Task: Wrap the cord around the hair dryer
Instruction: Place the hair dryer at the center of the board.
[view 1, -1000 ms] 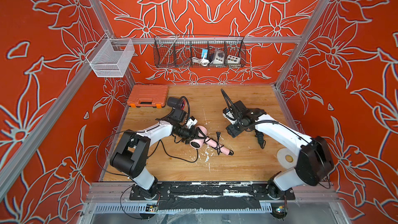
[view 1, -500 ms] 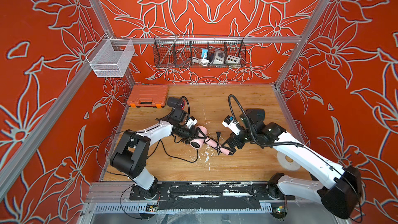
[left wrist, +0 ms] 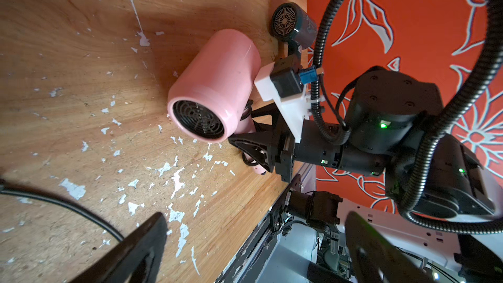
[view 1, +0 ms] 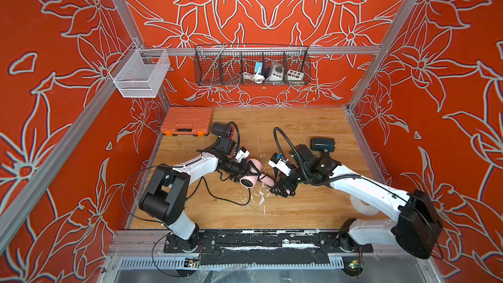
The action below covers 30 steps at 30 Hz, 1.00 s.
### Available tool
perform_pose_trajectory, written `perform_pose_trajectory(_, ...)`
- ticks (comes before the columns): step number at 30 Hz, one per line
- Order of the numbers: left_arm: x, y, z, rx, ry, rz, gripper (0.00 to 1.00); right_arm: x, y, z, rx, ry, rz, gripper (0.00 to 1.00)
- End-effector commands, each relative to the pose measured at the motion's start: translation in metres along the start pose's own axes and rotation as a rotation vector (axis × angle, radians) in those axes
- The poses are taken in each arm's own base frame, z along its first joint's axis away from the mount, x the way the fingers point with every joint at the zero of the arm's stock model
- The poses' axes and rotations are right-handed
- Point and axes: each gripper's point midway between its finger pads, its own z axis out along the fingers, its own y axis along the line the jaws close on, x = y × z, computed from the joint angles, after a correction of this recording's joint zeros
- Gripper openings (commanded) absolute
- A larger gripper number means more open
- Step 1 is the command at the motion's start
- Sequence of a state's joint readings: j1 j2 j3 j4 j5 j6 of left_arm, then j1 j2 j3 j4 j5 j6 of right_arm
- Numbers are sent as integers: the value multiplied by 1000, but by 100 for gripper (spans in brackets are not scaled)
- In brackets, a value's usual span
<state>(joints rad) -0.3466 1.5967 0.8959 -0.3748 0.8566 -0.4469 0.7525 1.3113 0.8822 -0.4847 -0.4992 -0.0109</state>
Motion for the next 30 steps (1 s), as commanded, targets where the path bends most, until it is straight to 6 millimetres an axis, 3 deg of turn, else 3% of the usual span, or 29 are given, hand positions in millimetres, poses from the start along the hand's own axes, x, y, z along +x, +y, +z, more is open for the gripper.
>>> perform_pose_trajectory(1, -5, 8, -5, -55, -37, 3, 0, -7, 3, 6, -23, -15, -47, 99)
perform_pose_trajectory(30, -4, 2, -9, -42, -47, 10, 0, -11, 4, 38, -76, 27, -74, 99)
